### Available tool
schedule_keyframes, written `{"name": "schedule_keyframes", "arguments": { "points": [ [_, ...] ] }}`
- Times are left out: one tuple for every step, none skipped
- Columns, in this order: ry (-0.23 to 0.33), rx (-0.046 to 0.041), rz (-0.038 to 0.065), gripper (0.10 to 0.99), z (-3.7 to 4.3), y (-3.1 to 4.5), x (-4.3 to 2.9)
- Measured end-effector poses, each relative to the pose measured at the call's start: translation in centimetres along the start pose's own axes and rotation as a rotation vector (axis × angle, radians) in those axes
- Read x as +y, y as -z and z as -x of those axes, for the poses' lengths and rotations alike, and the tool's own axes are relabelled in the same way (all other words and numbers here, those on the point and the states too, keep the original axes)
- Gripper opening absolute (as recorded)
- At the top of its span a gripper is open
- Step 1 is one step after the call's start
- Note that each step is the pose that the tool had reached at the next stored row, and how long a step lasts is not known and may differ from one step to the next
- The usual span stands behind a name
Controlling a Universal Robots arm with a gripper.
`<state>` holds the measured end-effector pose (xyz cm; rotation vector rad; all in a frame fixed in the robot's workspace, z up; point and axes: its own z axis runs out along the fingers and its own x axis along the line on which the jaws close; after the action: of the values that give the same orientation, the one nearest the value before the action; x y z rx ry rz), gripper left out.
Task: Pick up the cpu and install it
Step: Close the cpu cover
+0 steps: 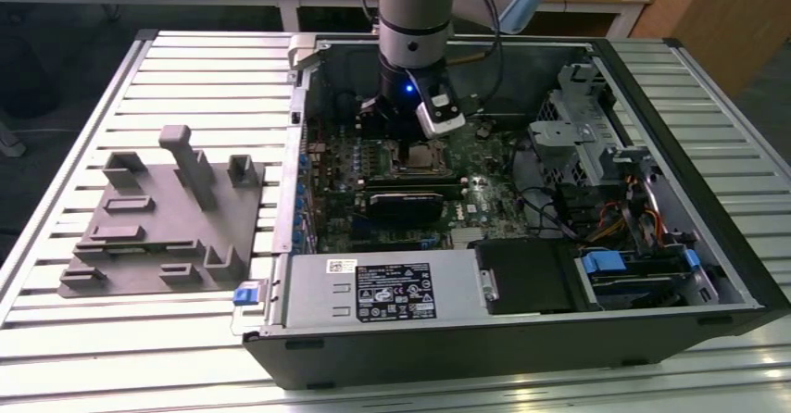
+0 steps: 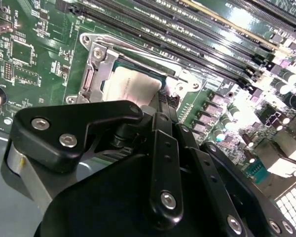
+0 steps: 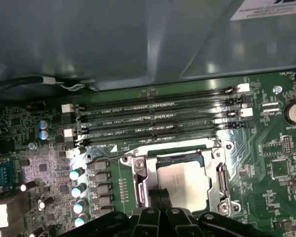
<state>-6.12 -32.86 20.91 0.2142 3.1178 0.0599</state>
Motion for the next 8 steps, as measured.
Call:
{"name": "schedule_keyframes", "arguments": {
  "points": [
    [0.0, 0.0, 0.0, 0.106, 0.0, 0.0, 0.0],
    [0.0, 0.0, 0.0, 0.106, 0.0, 0.0, 0.0],
    [0.0, 0.0, 0.0, 0.106, -0.02, -0.01, -0.01],
    [0.003, 0.0, 0.0, 0.106, -0.04, -0.04, -0.01],
    [0.016, 0.0006, 0.0, 0.106, -0.04, -0.06, -0.01],
    [0.035, 0.0014, 0.0, 0.106, -0.04, -0.09, -0.01],
    [0.053, 0.002, 0.001, 0.106, -0.05, -0.12, -0.01],
    [0.065, 0.0025, 0.001, 0.106, -0.08, -0.14, -0.02]
  ]
}}
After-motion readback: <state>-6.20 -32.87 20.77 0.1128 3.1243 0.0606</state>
